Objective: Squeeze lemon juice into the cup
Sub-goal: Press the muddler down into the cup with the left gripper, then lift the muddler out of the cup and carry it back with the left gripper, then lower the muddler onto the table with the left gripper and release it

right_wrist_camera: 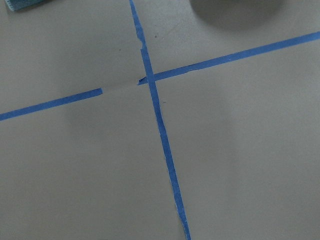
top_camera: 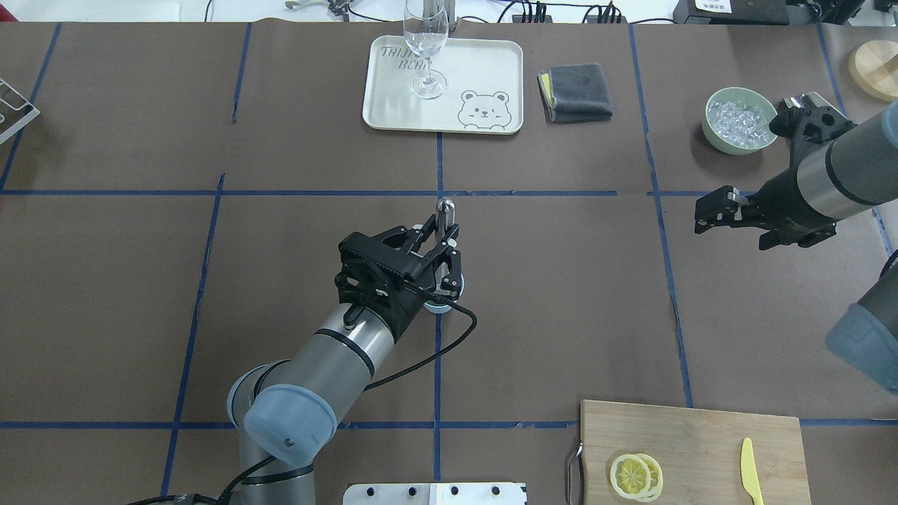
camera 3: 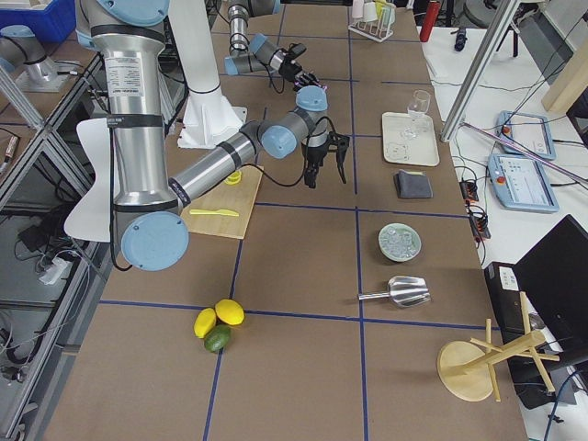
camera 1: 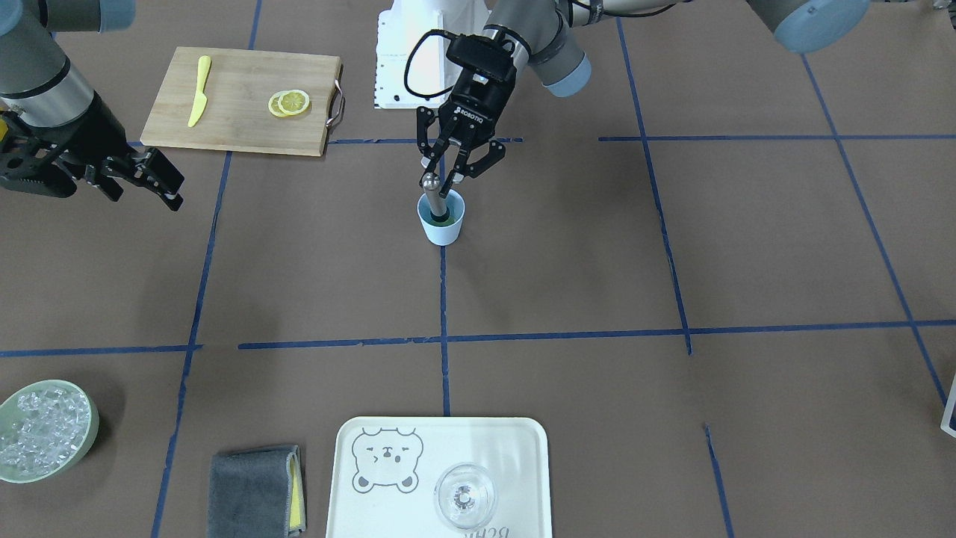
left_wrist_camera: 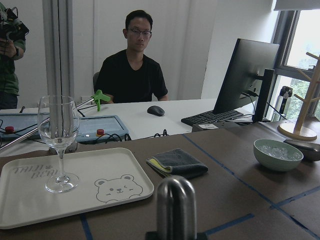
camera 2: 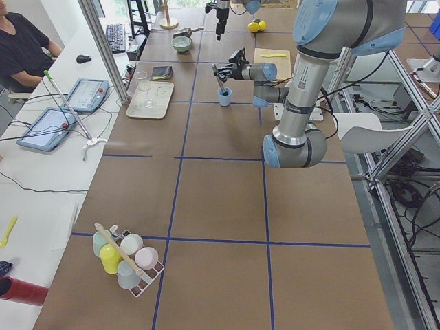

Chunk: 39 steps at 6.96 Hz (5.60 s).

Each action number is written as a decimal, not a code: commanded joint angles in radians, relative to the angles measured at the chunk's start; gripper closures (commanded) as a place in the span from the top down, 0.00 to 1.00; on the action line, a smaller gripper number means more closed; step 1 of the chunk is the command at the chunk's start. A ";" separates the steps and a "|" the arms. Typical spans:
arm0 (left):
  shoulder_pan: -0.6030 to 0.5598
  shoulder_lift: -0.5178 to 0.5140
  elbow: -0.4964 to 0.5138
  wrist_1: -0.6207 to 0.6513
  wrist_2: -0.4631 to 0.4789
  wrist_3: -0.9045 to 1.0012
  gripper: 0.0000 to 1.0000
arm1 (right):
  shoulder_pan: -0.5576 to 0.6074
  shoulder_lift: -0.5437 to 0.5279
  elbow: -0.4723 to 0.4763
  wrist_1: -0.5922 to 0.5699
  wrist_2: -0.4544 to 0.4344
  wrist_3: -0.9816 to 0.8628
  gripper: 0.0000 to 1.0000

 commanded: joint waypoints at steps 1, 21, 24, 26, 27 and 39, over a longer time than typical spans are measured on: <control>0.012 -0.001 0.016 0.000 0.000 0.000 0.00 | 0.000 0.002 0.002 0.000 0.000 0.002 1.00; -0.627 0.367 -0.197 0.372 -0.930 -0.096 0.00 | 0.002 0.004 -0.023 0.000 -0.002 0.006 1.00; -0.802 0.453 -0.164 0.636 -1.185 -0.120 0.00 | 0.003 -0.001 -0.028 0.000 -0.002 0.003 1.00; -0.843 0.472 -0.118 0.754 -1.324 -0.112 0.00 | 0.003 -0.006 -0.029 0.000 -0.002 0.002 1.00; -0.835 0.486 -0.076 0.754 -1.328 -0.109 0.00 | 0.003 -0.007 -0.029 0.000 -0.002 0.002 1.00; -0.745 0.447 0.053 0.742 -1.331 -0.006 0.00 | 0.002 -0.003 -0.028 0.002 -0.002 0.009 1.00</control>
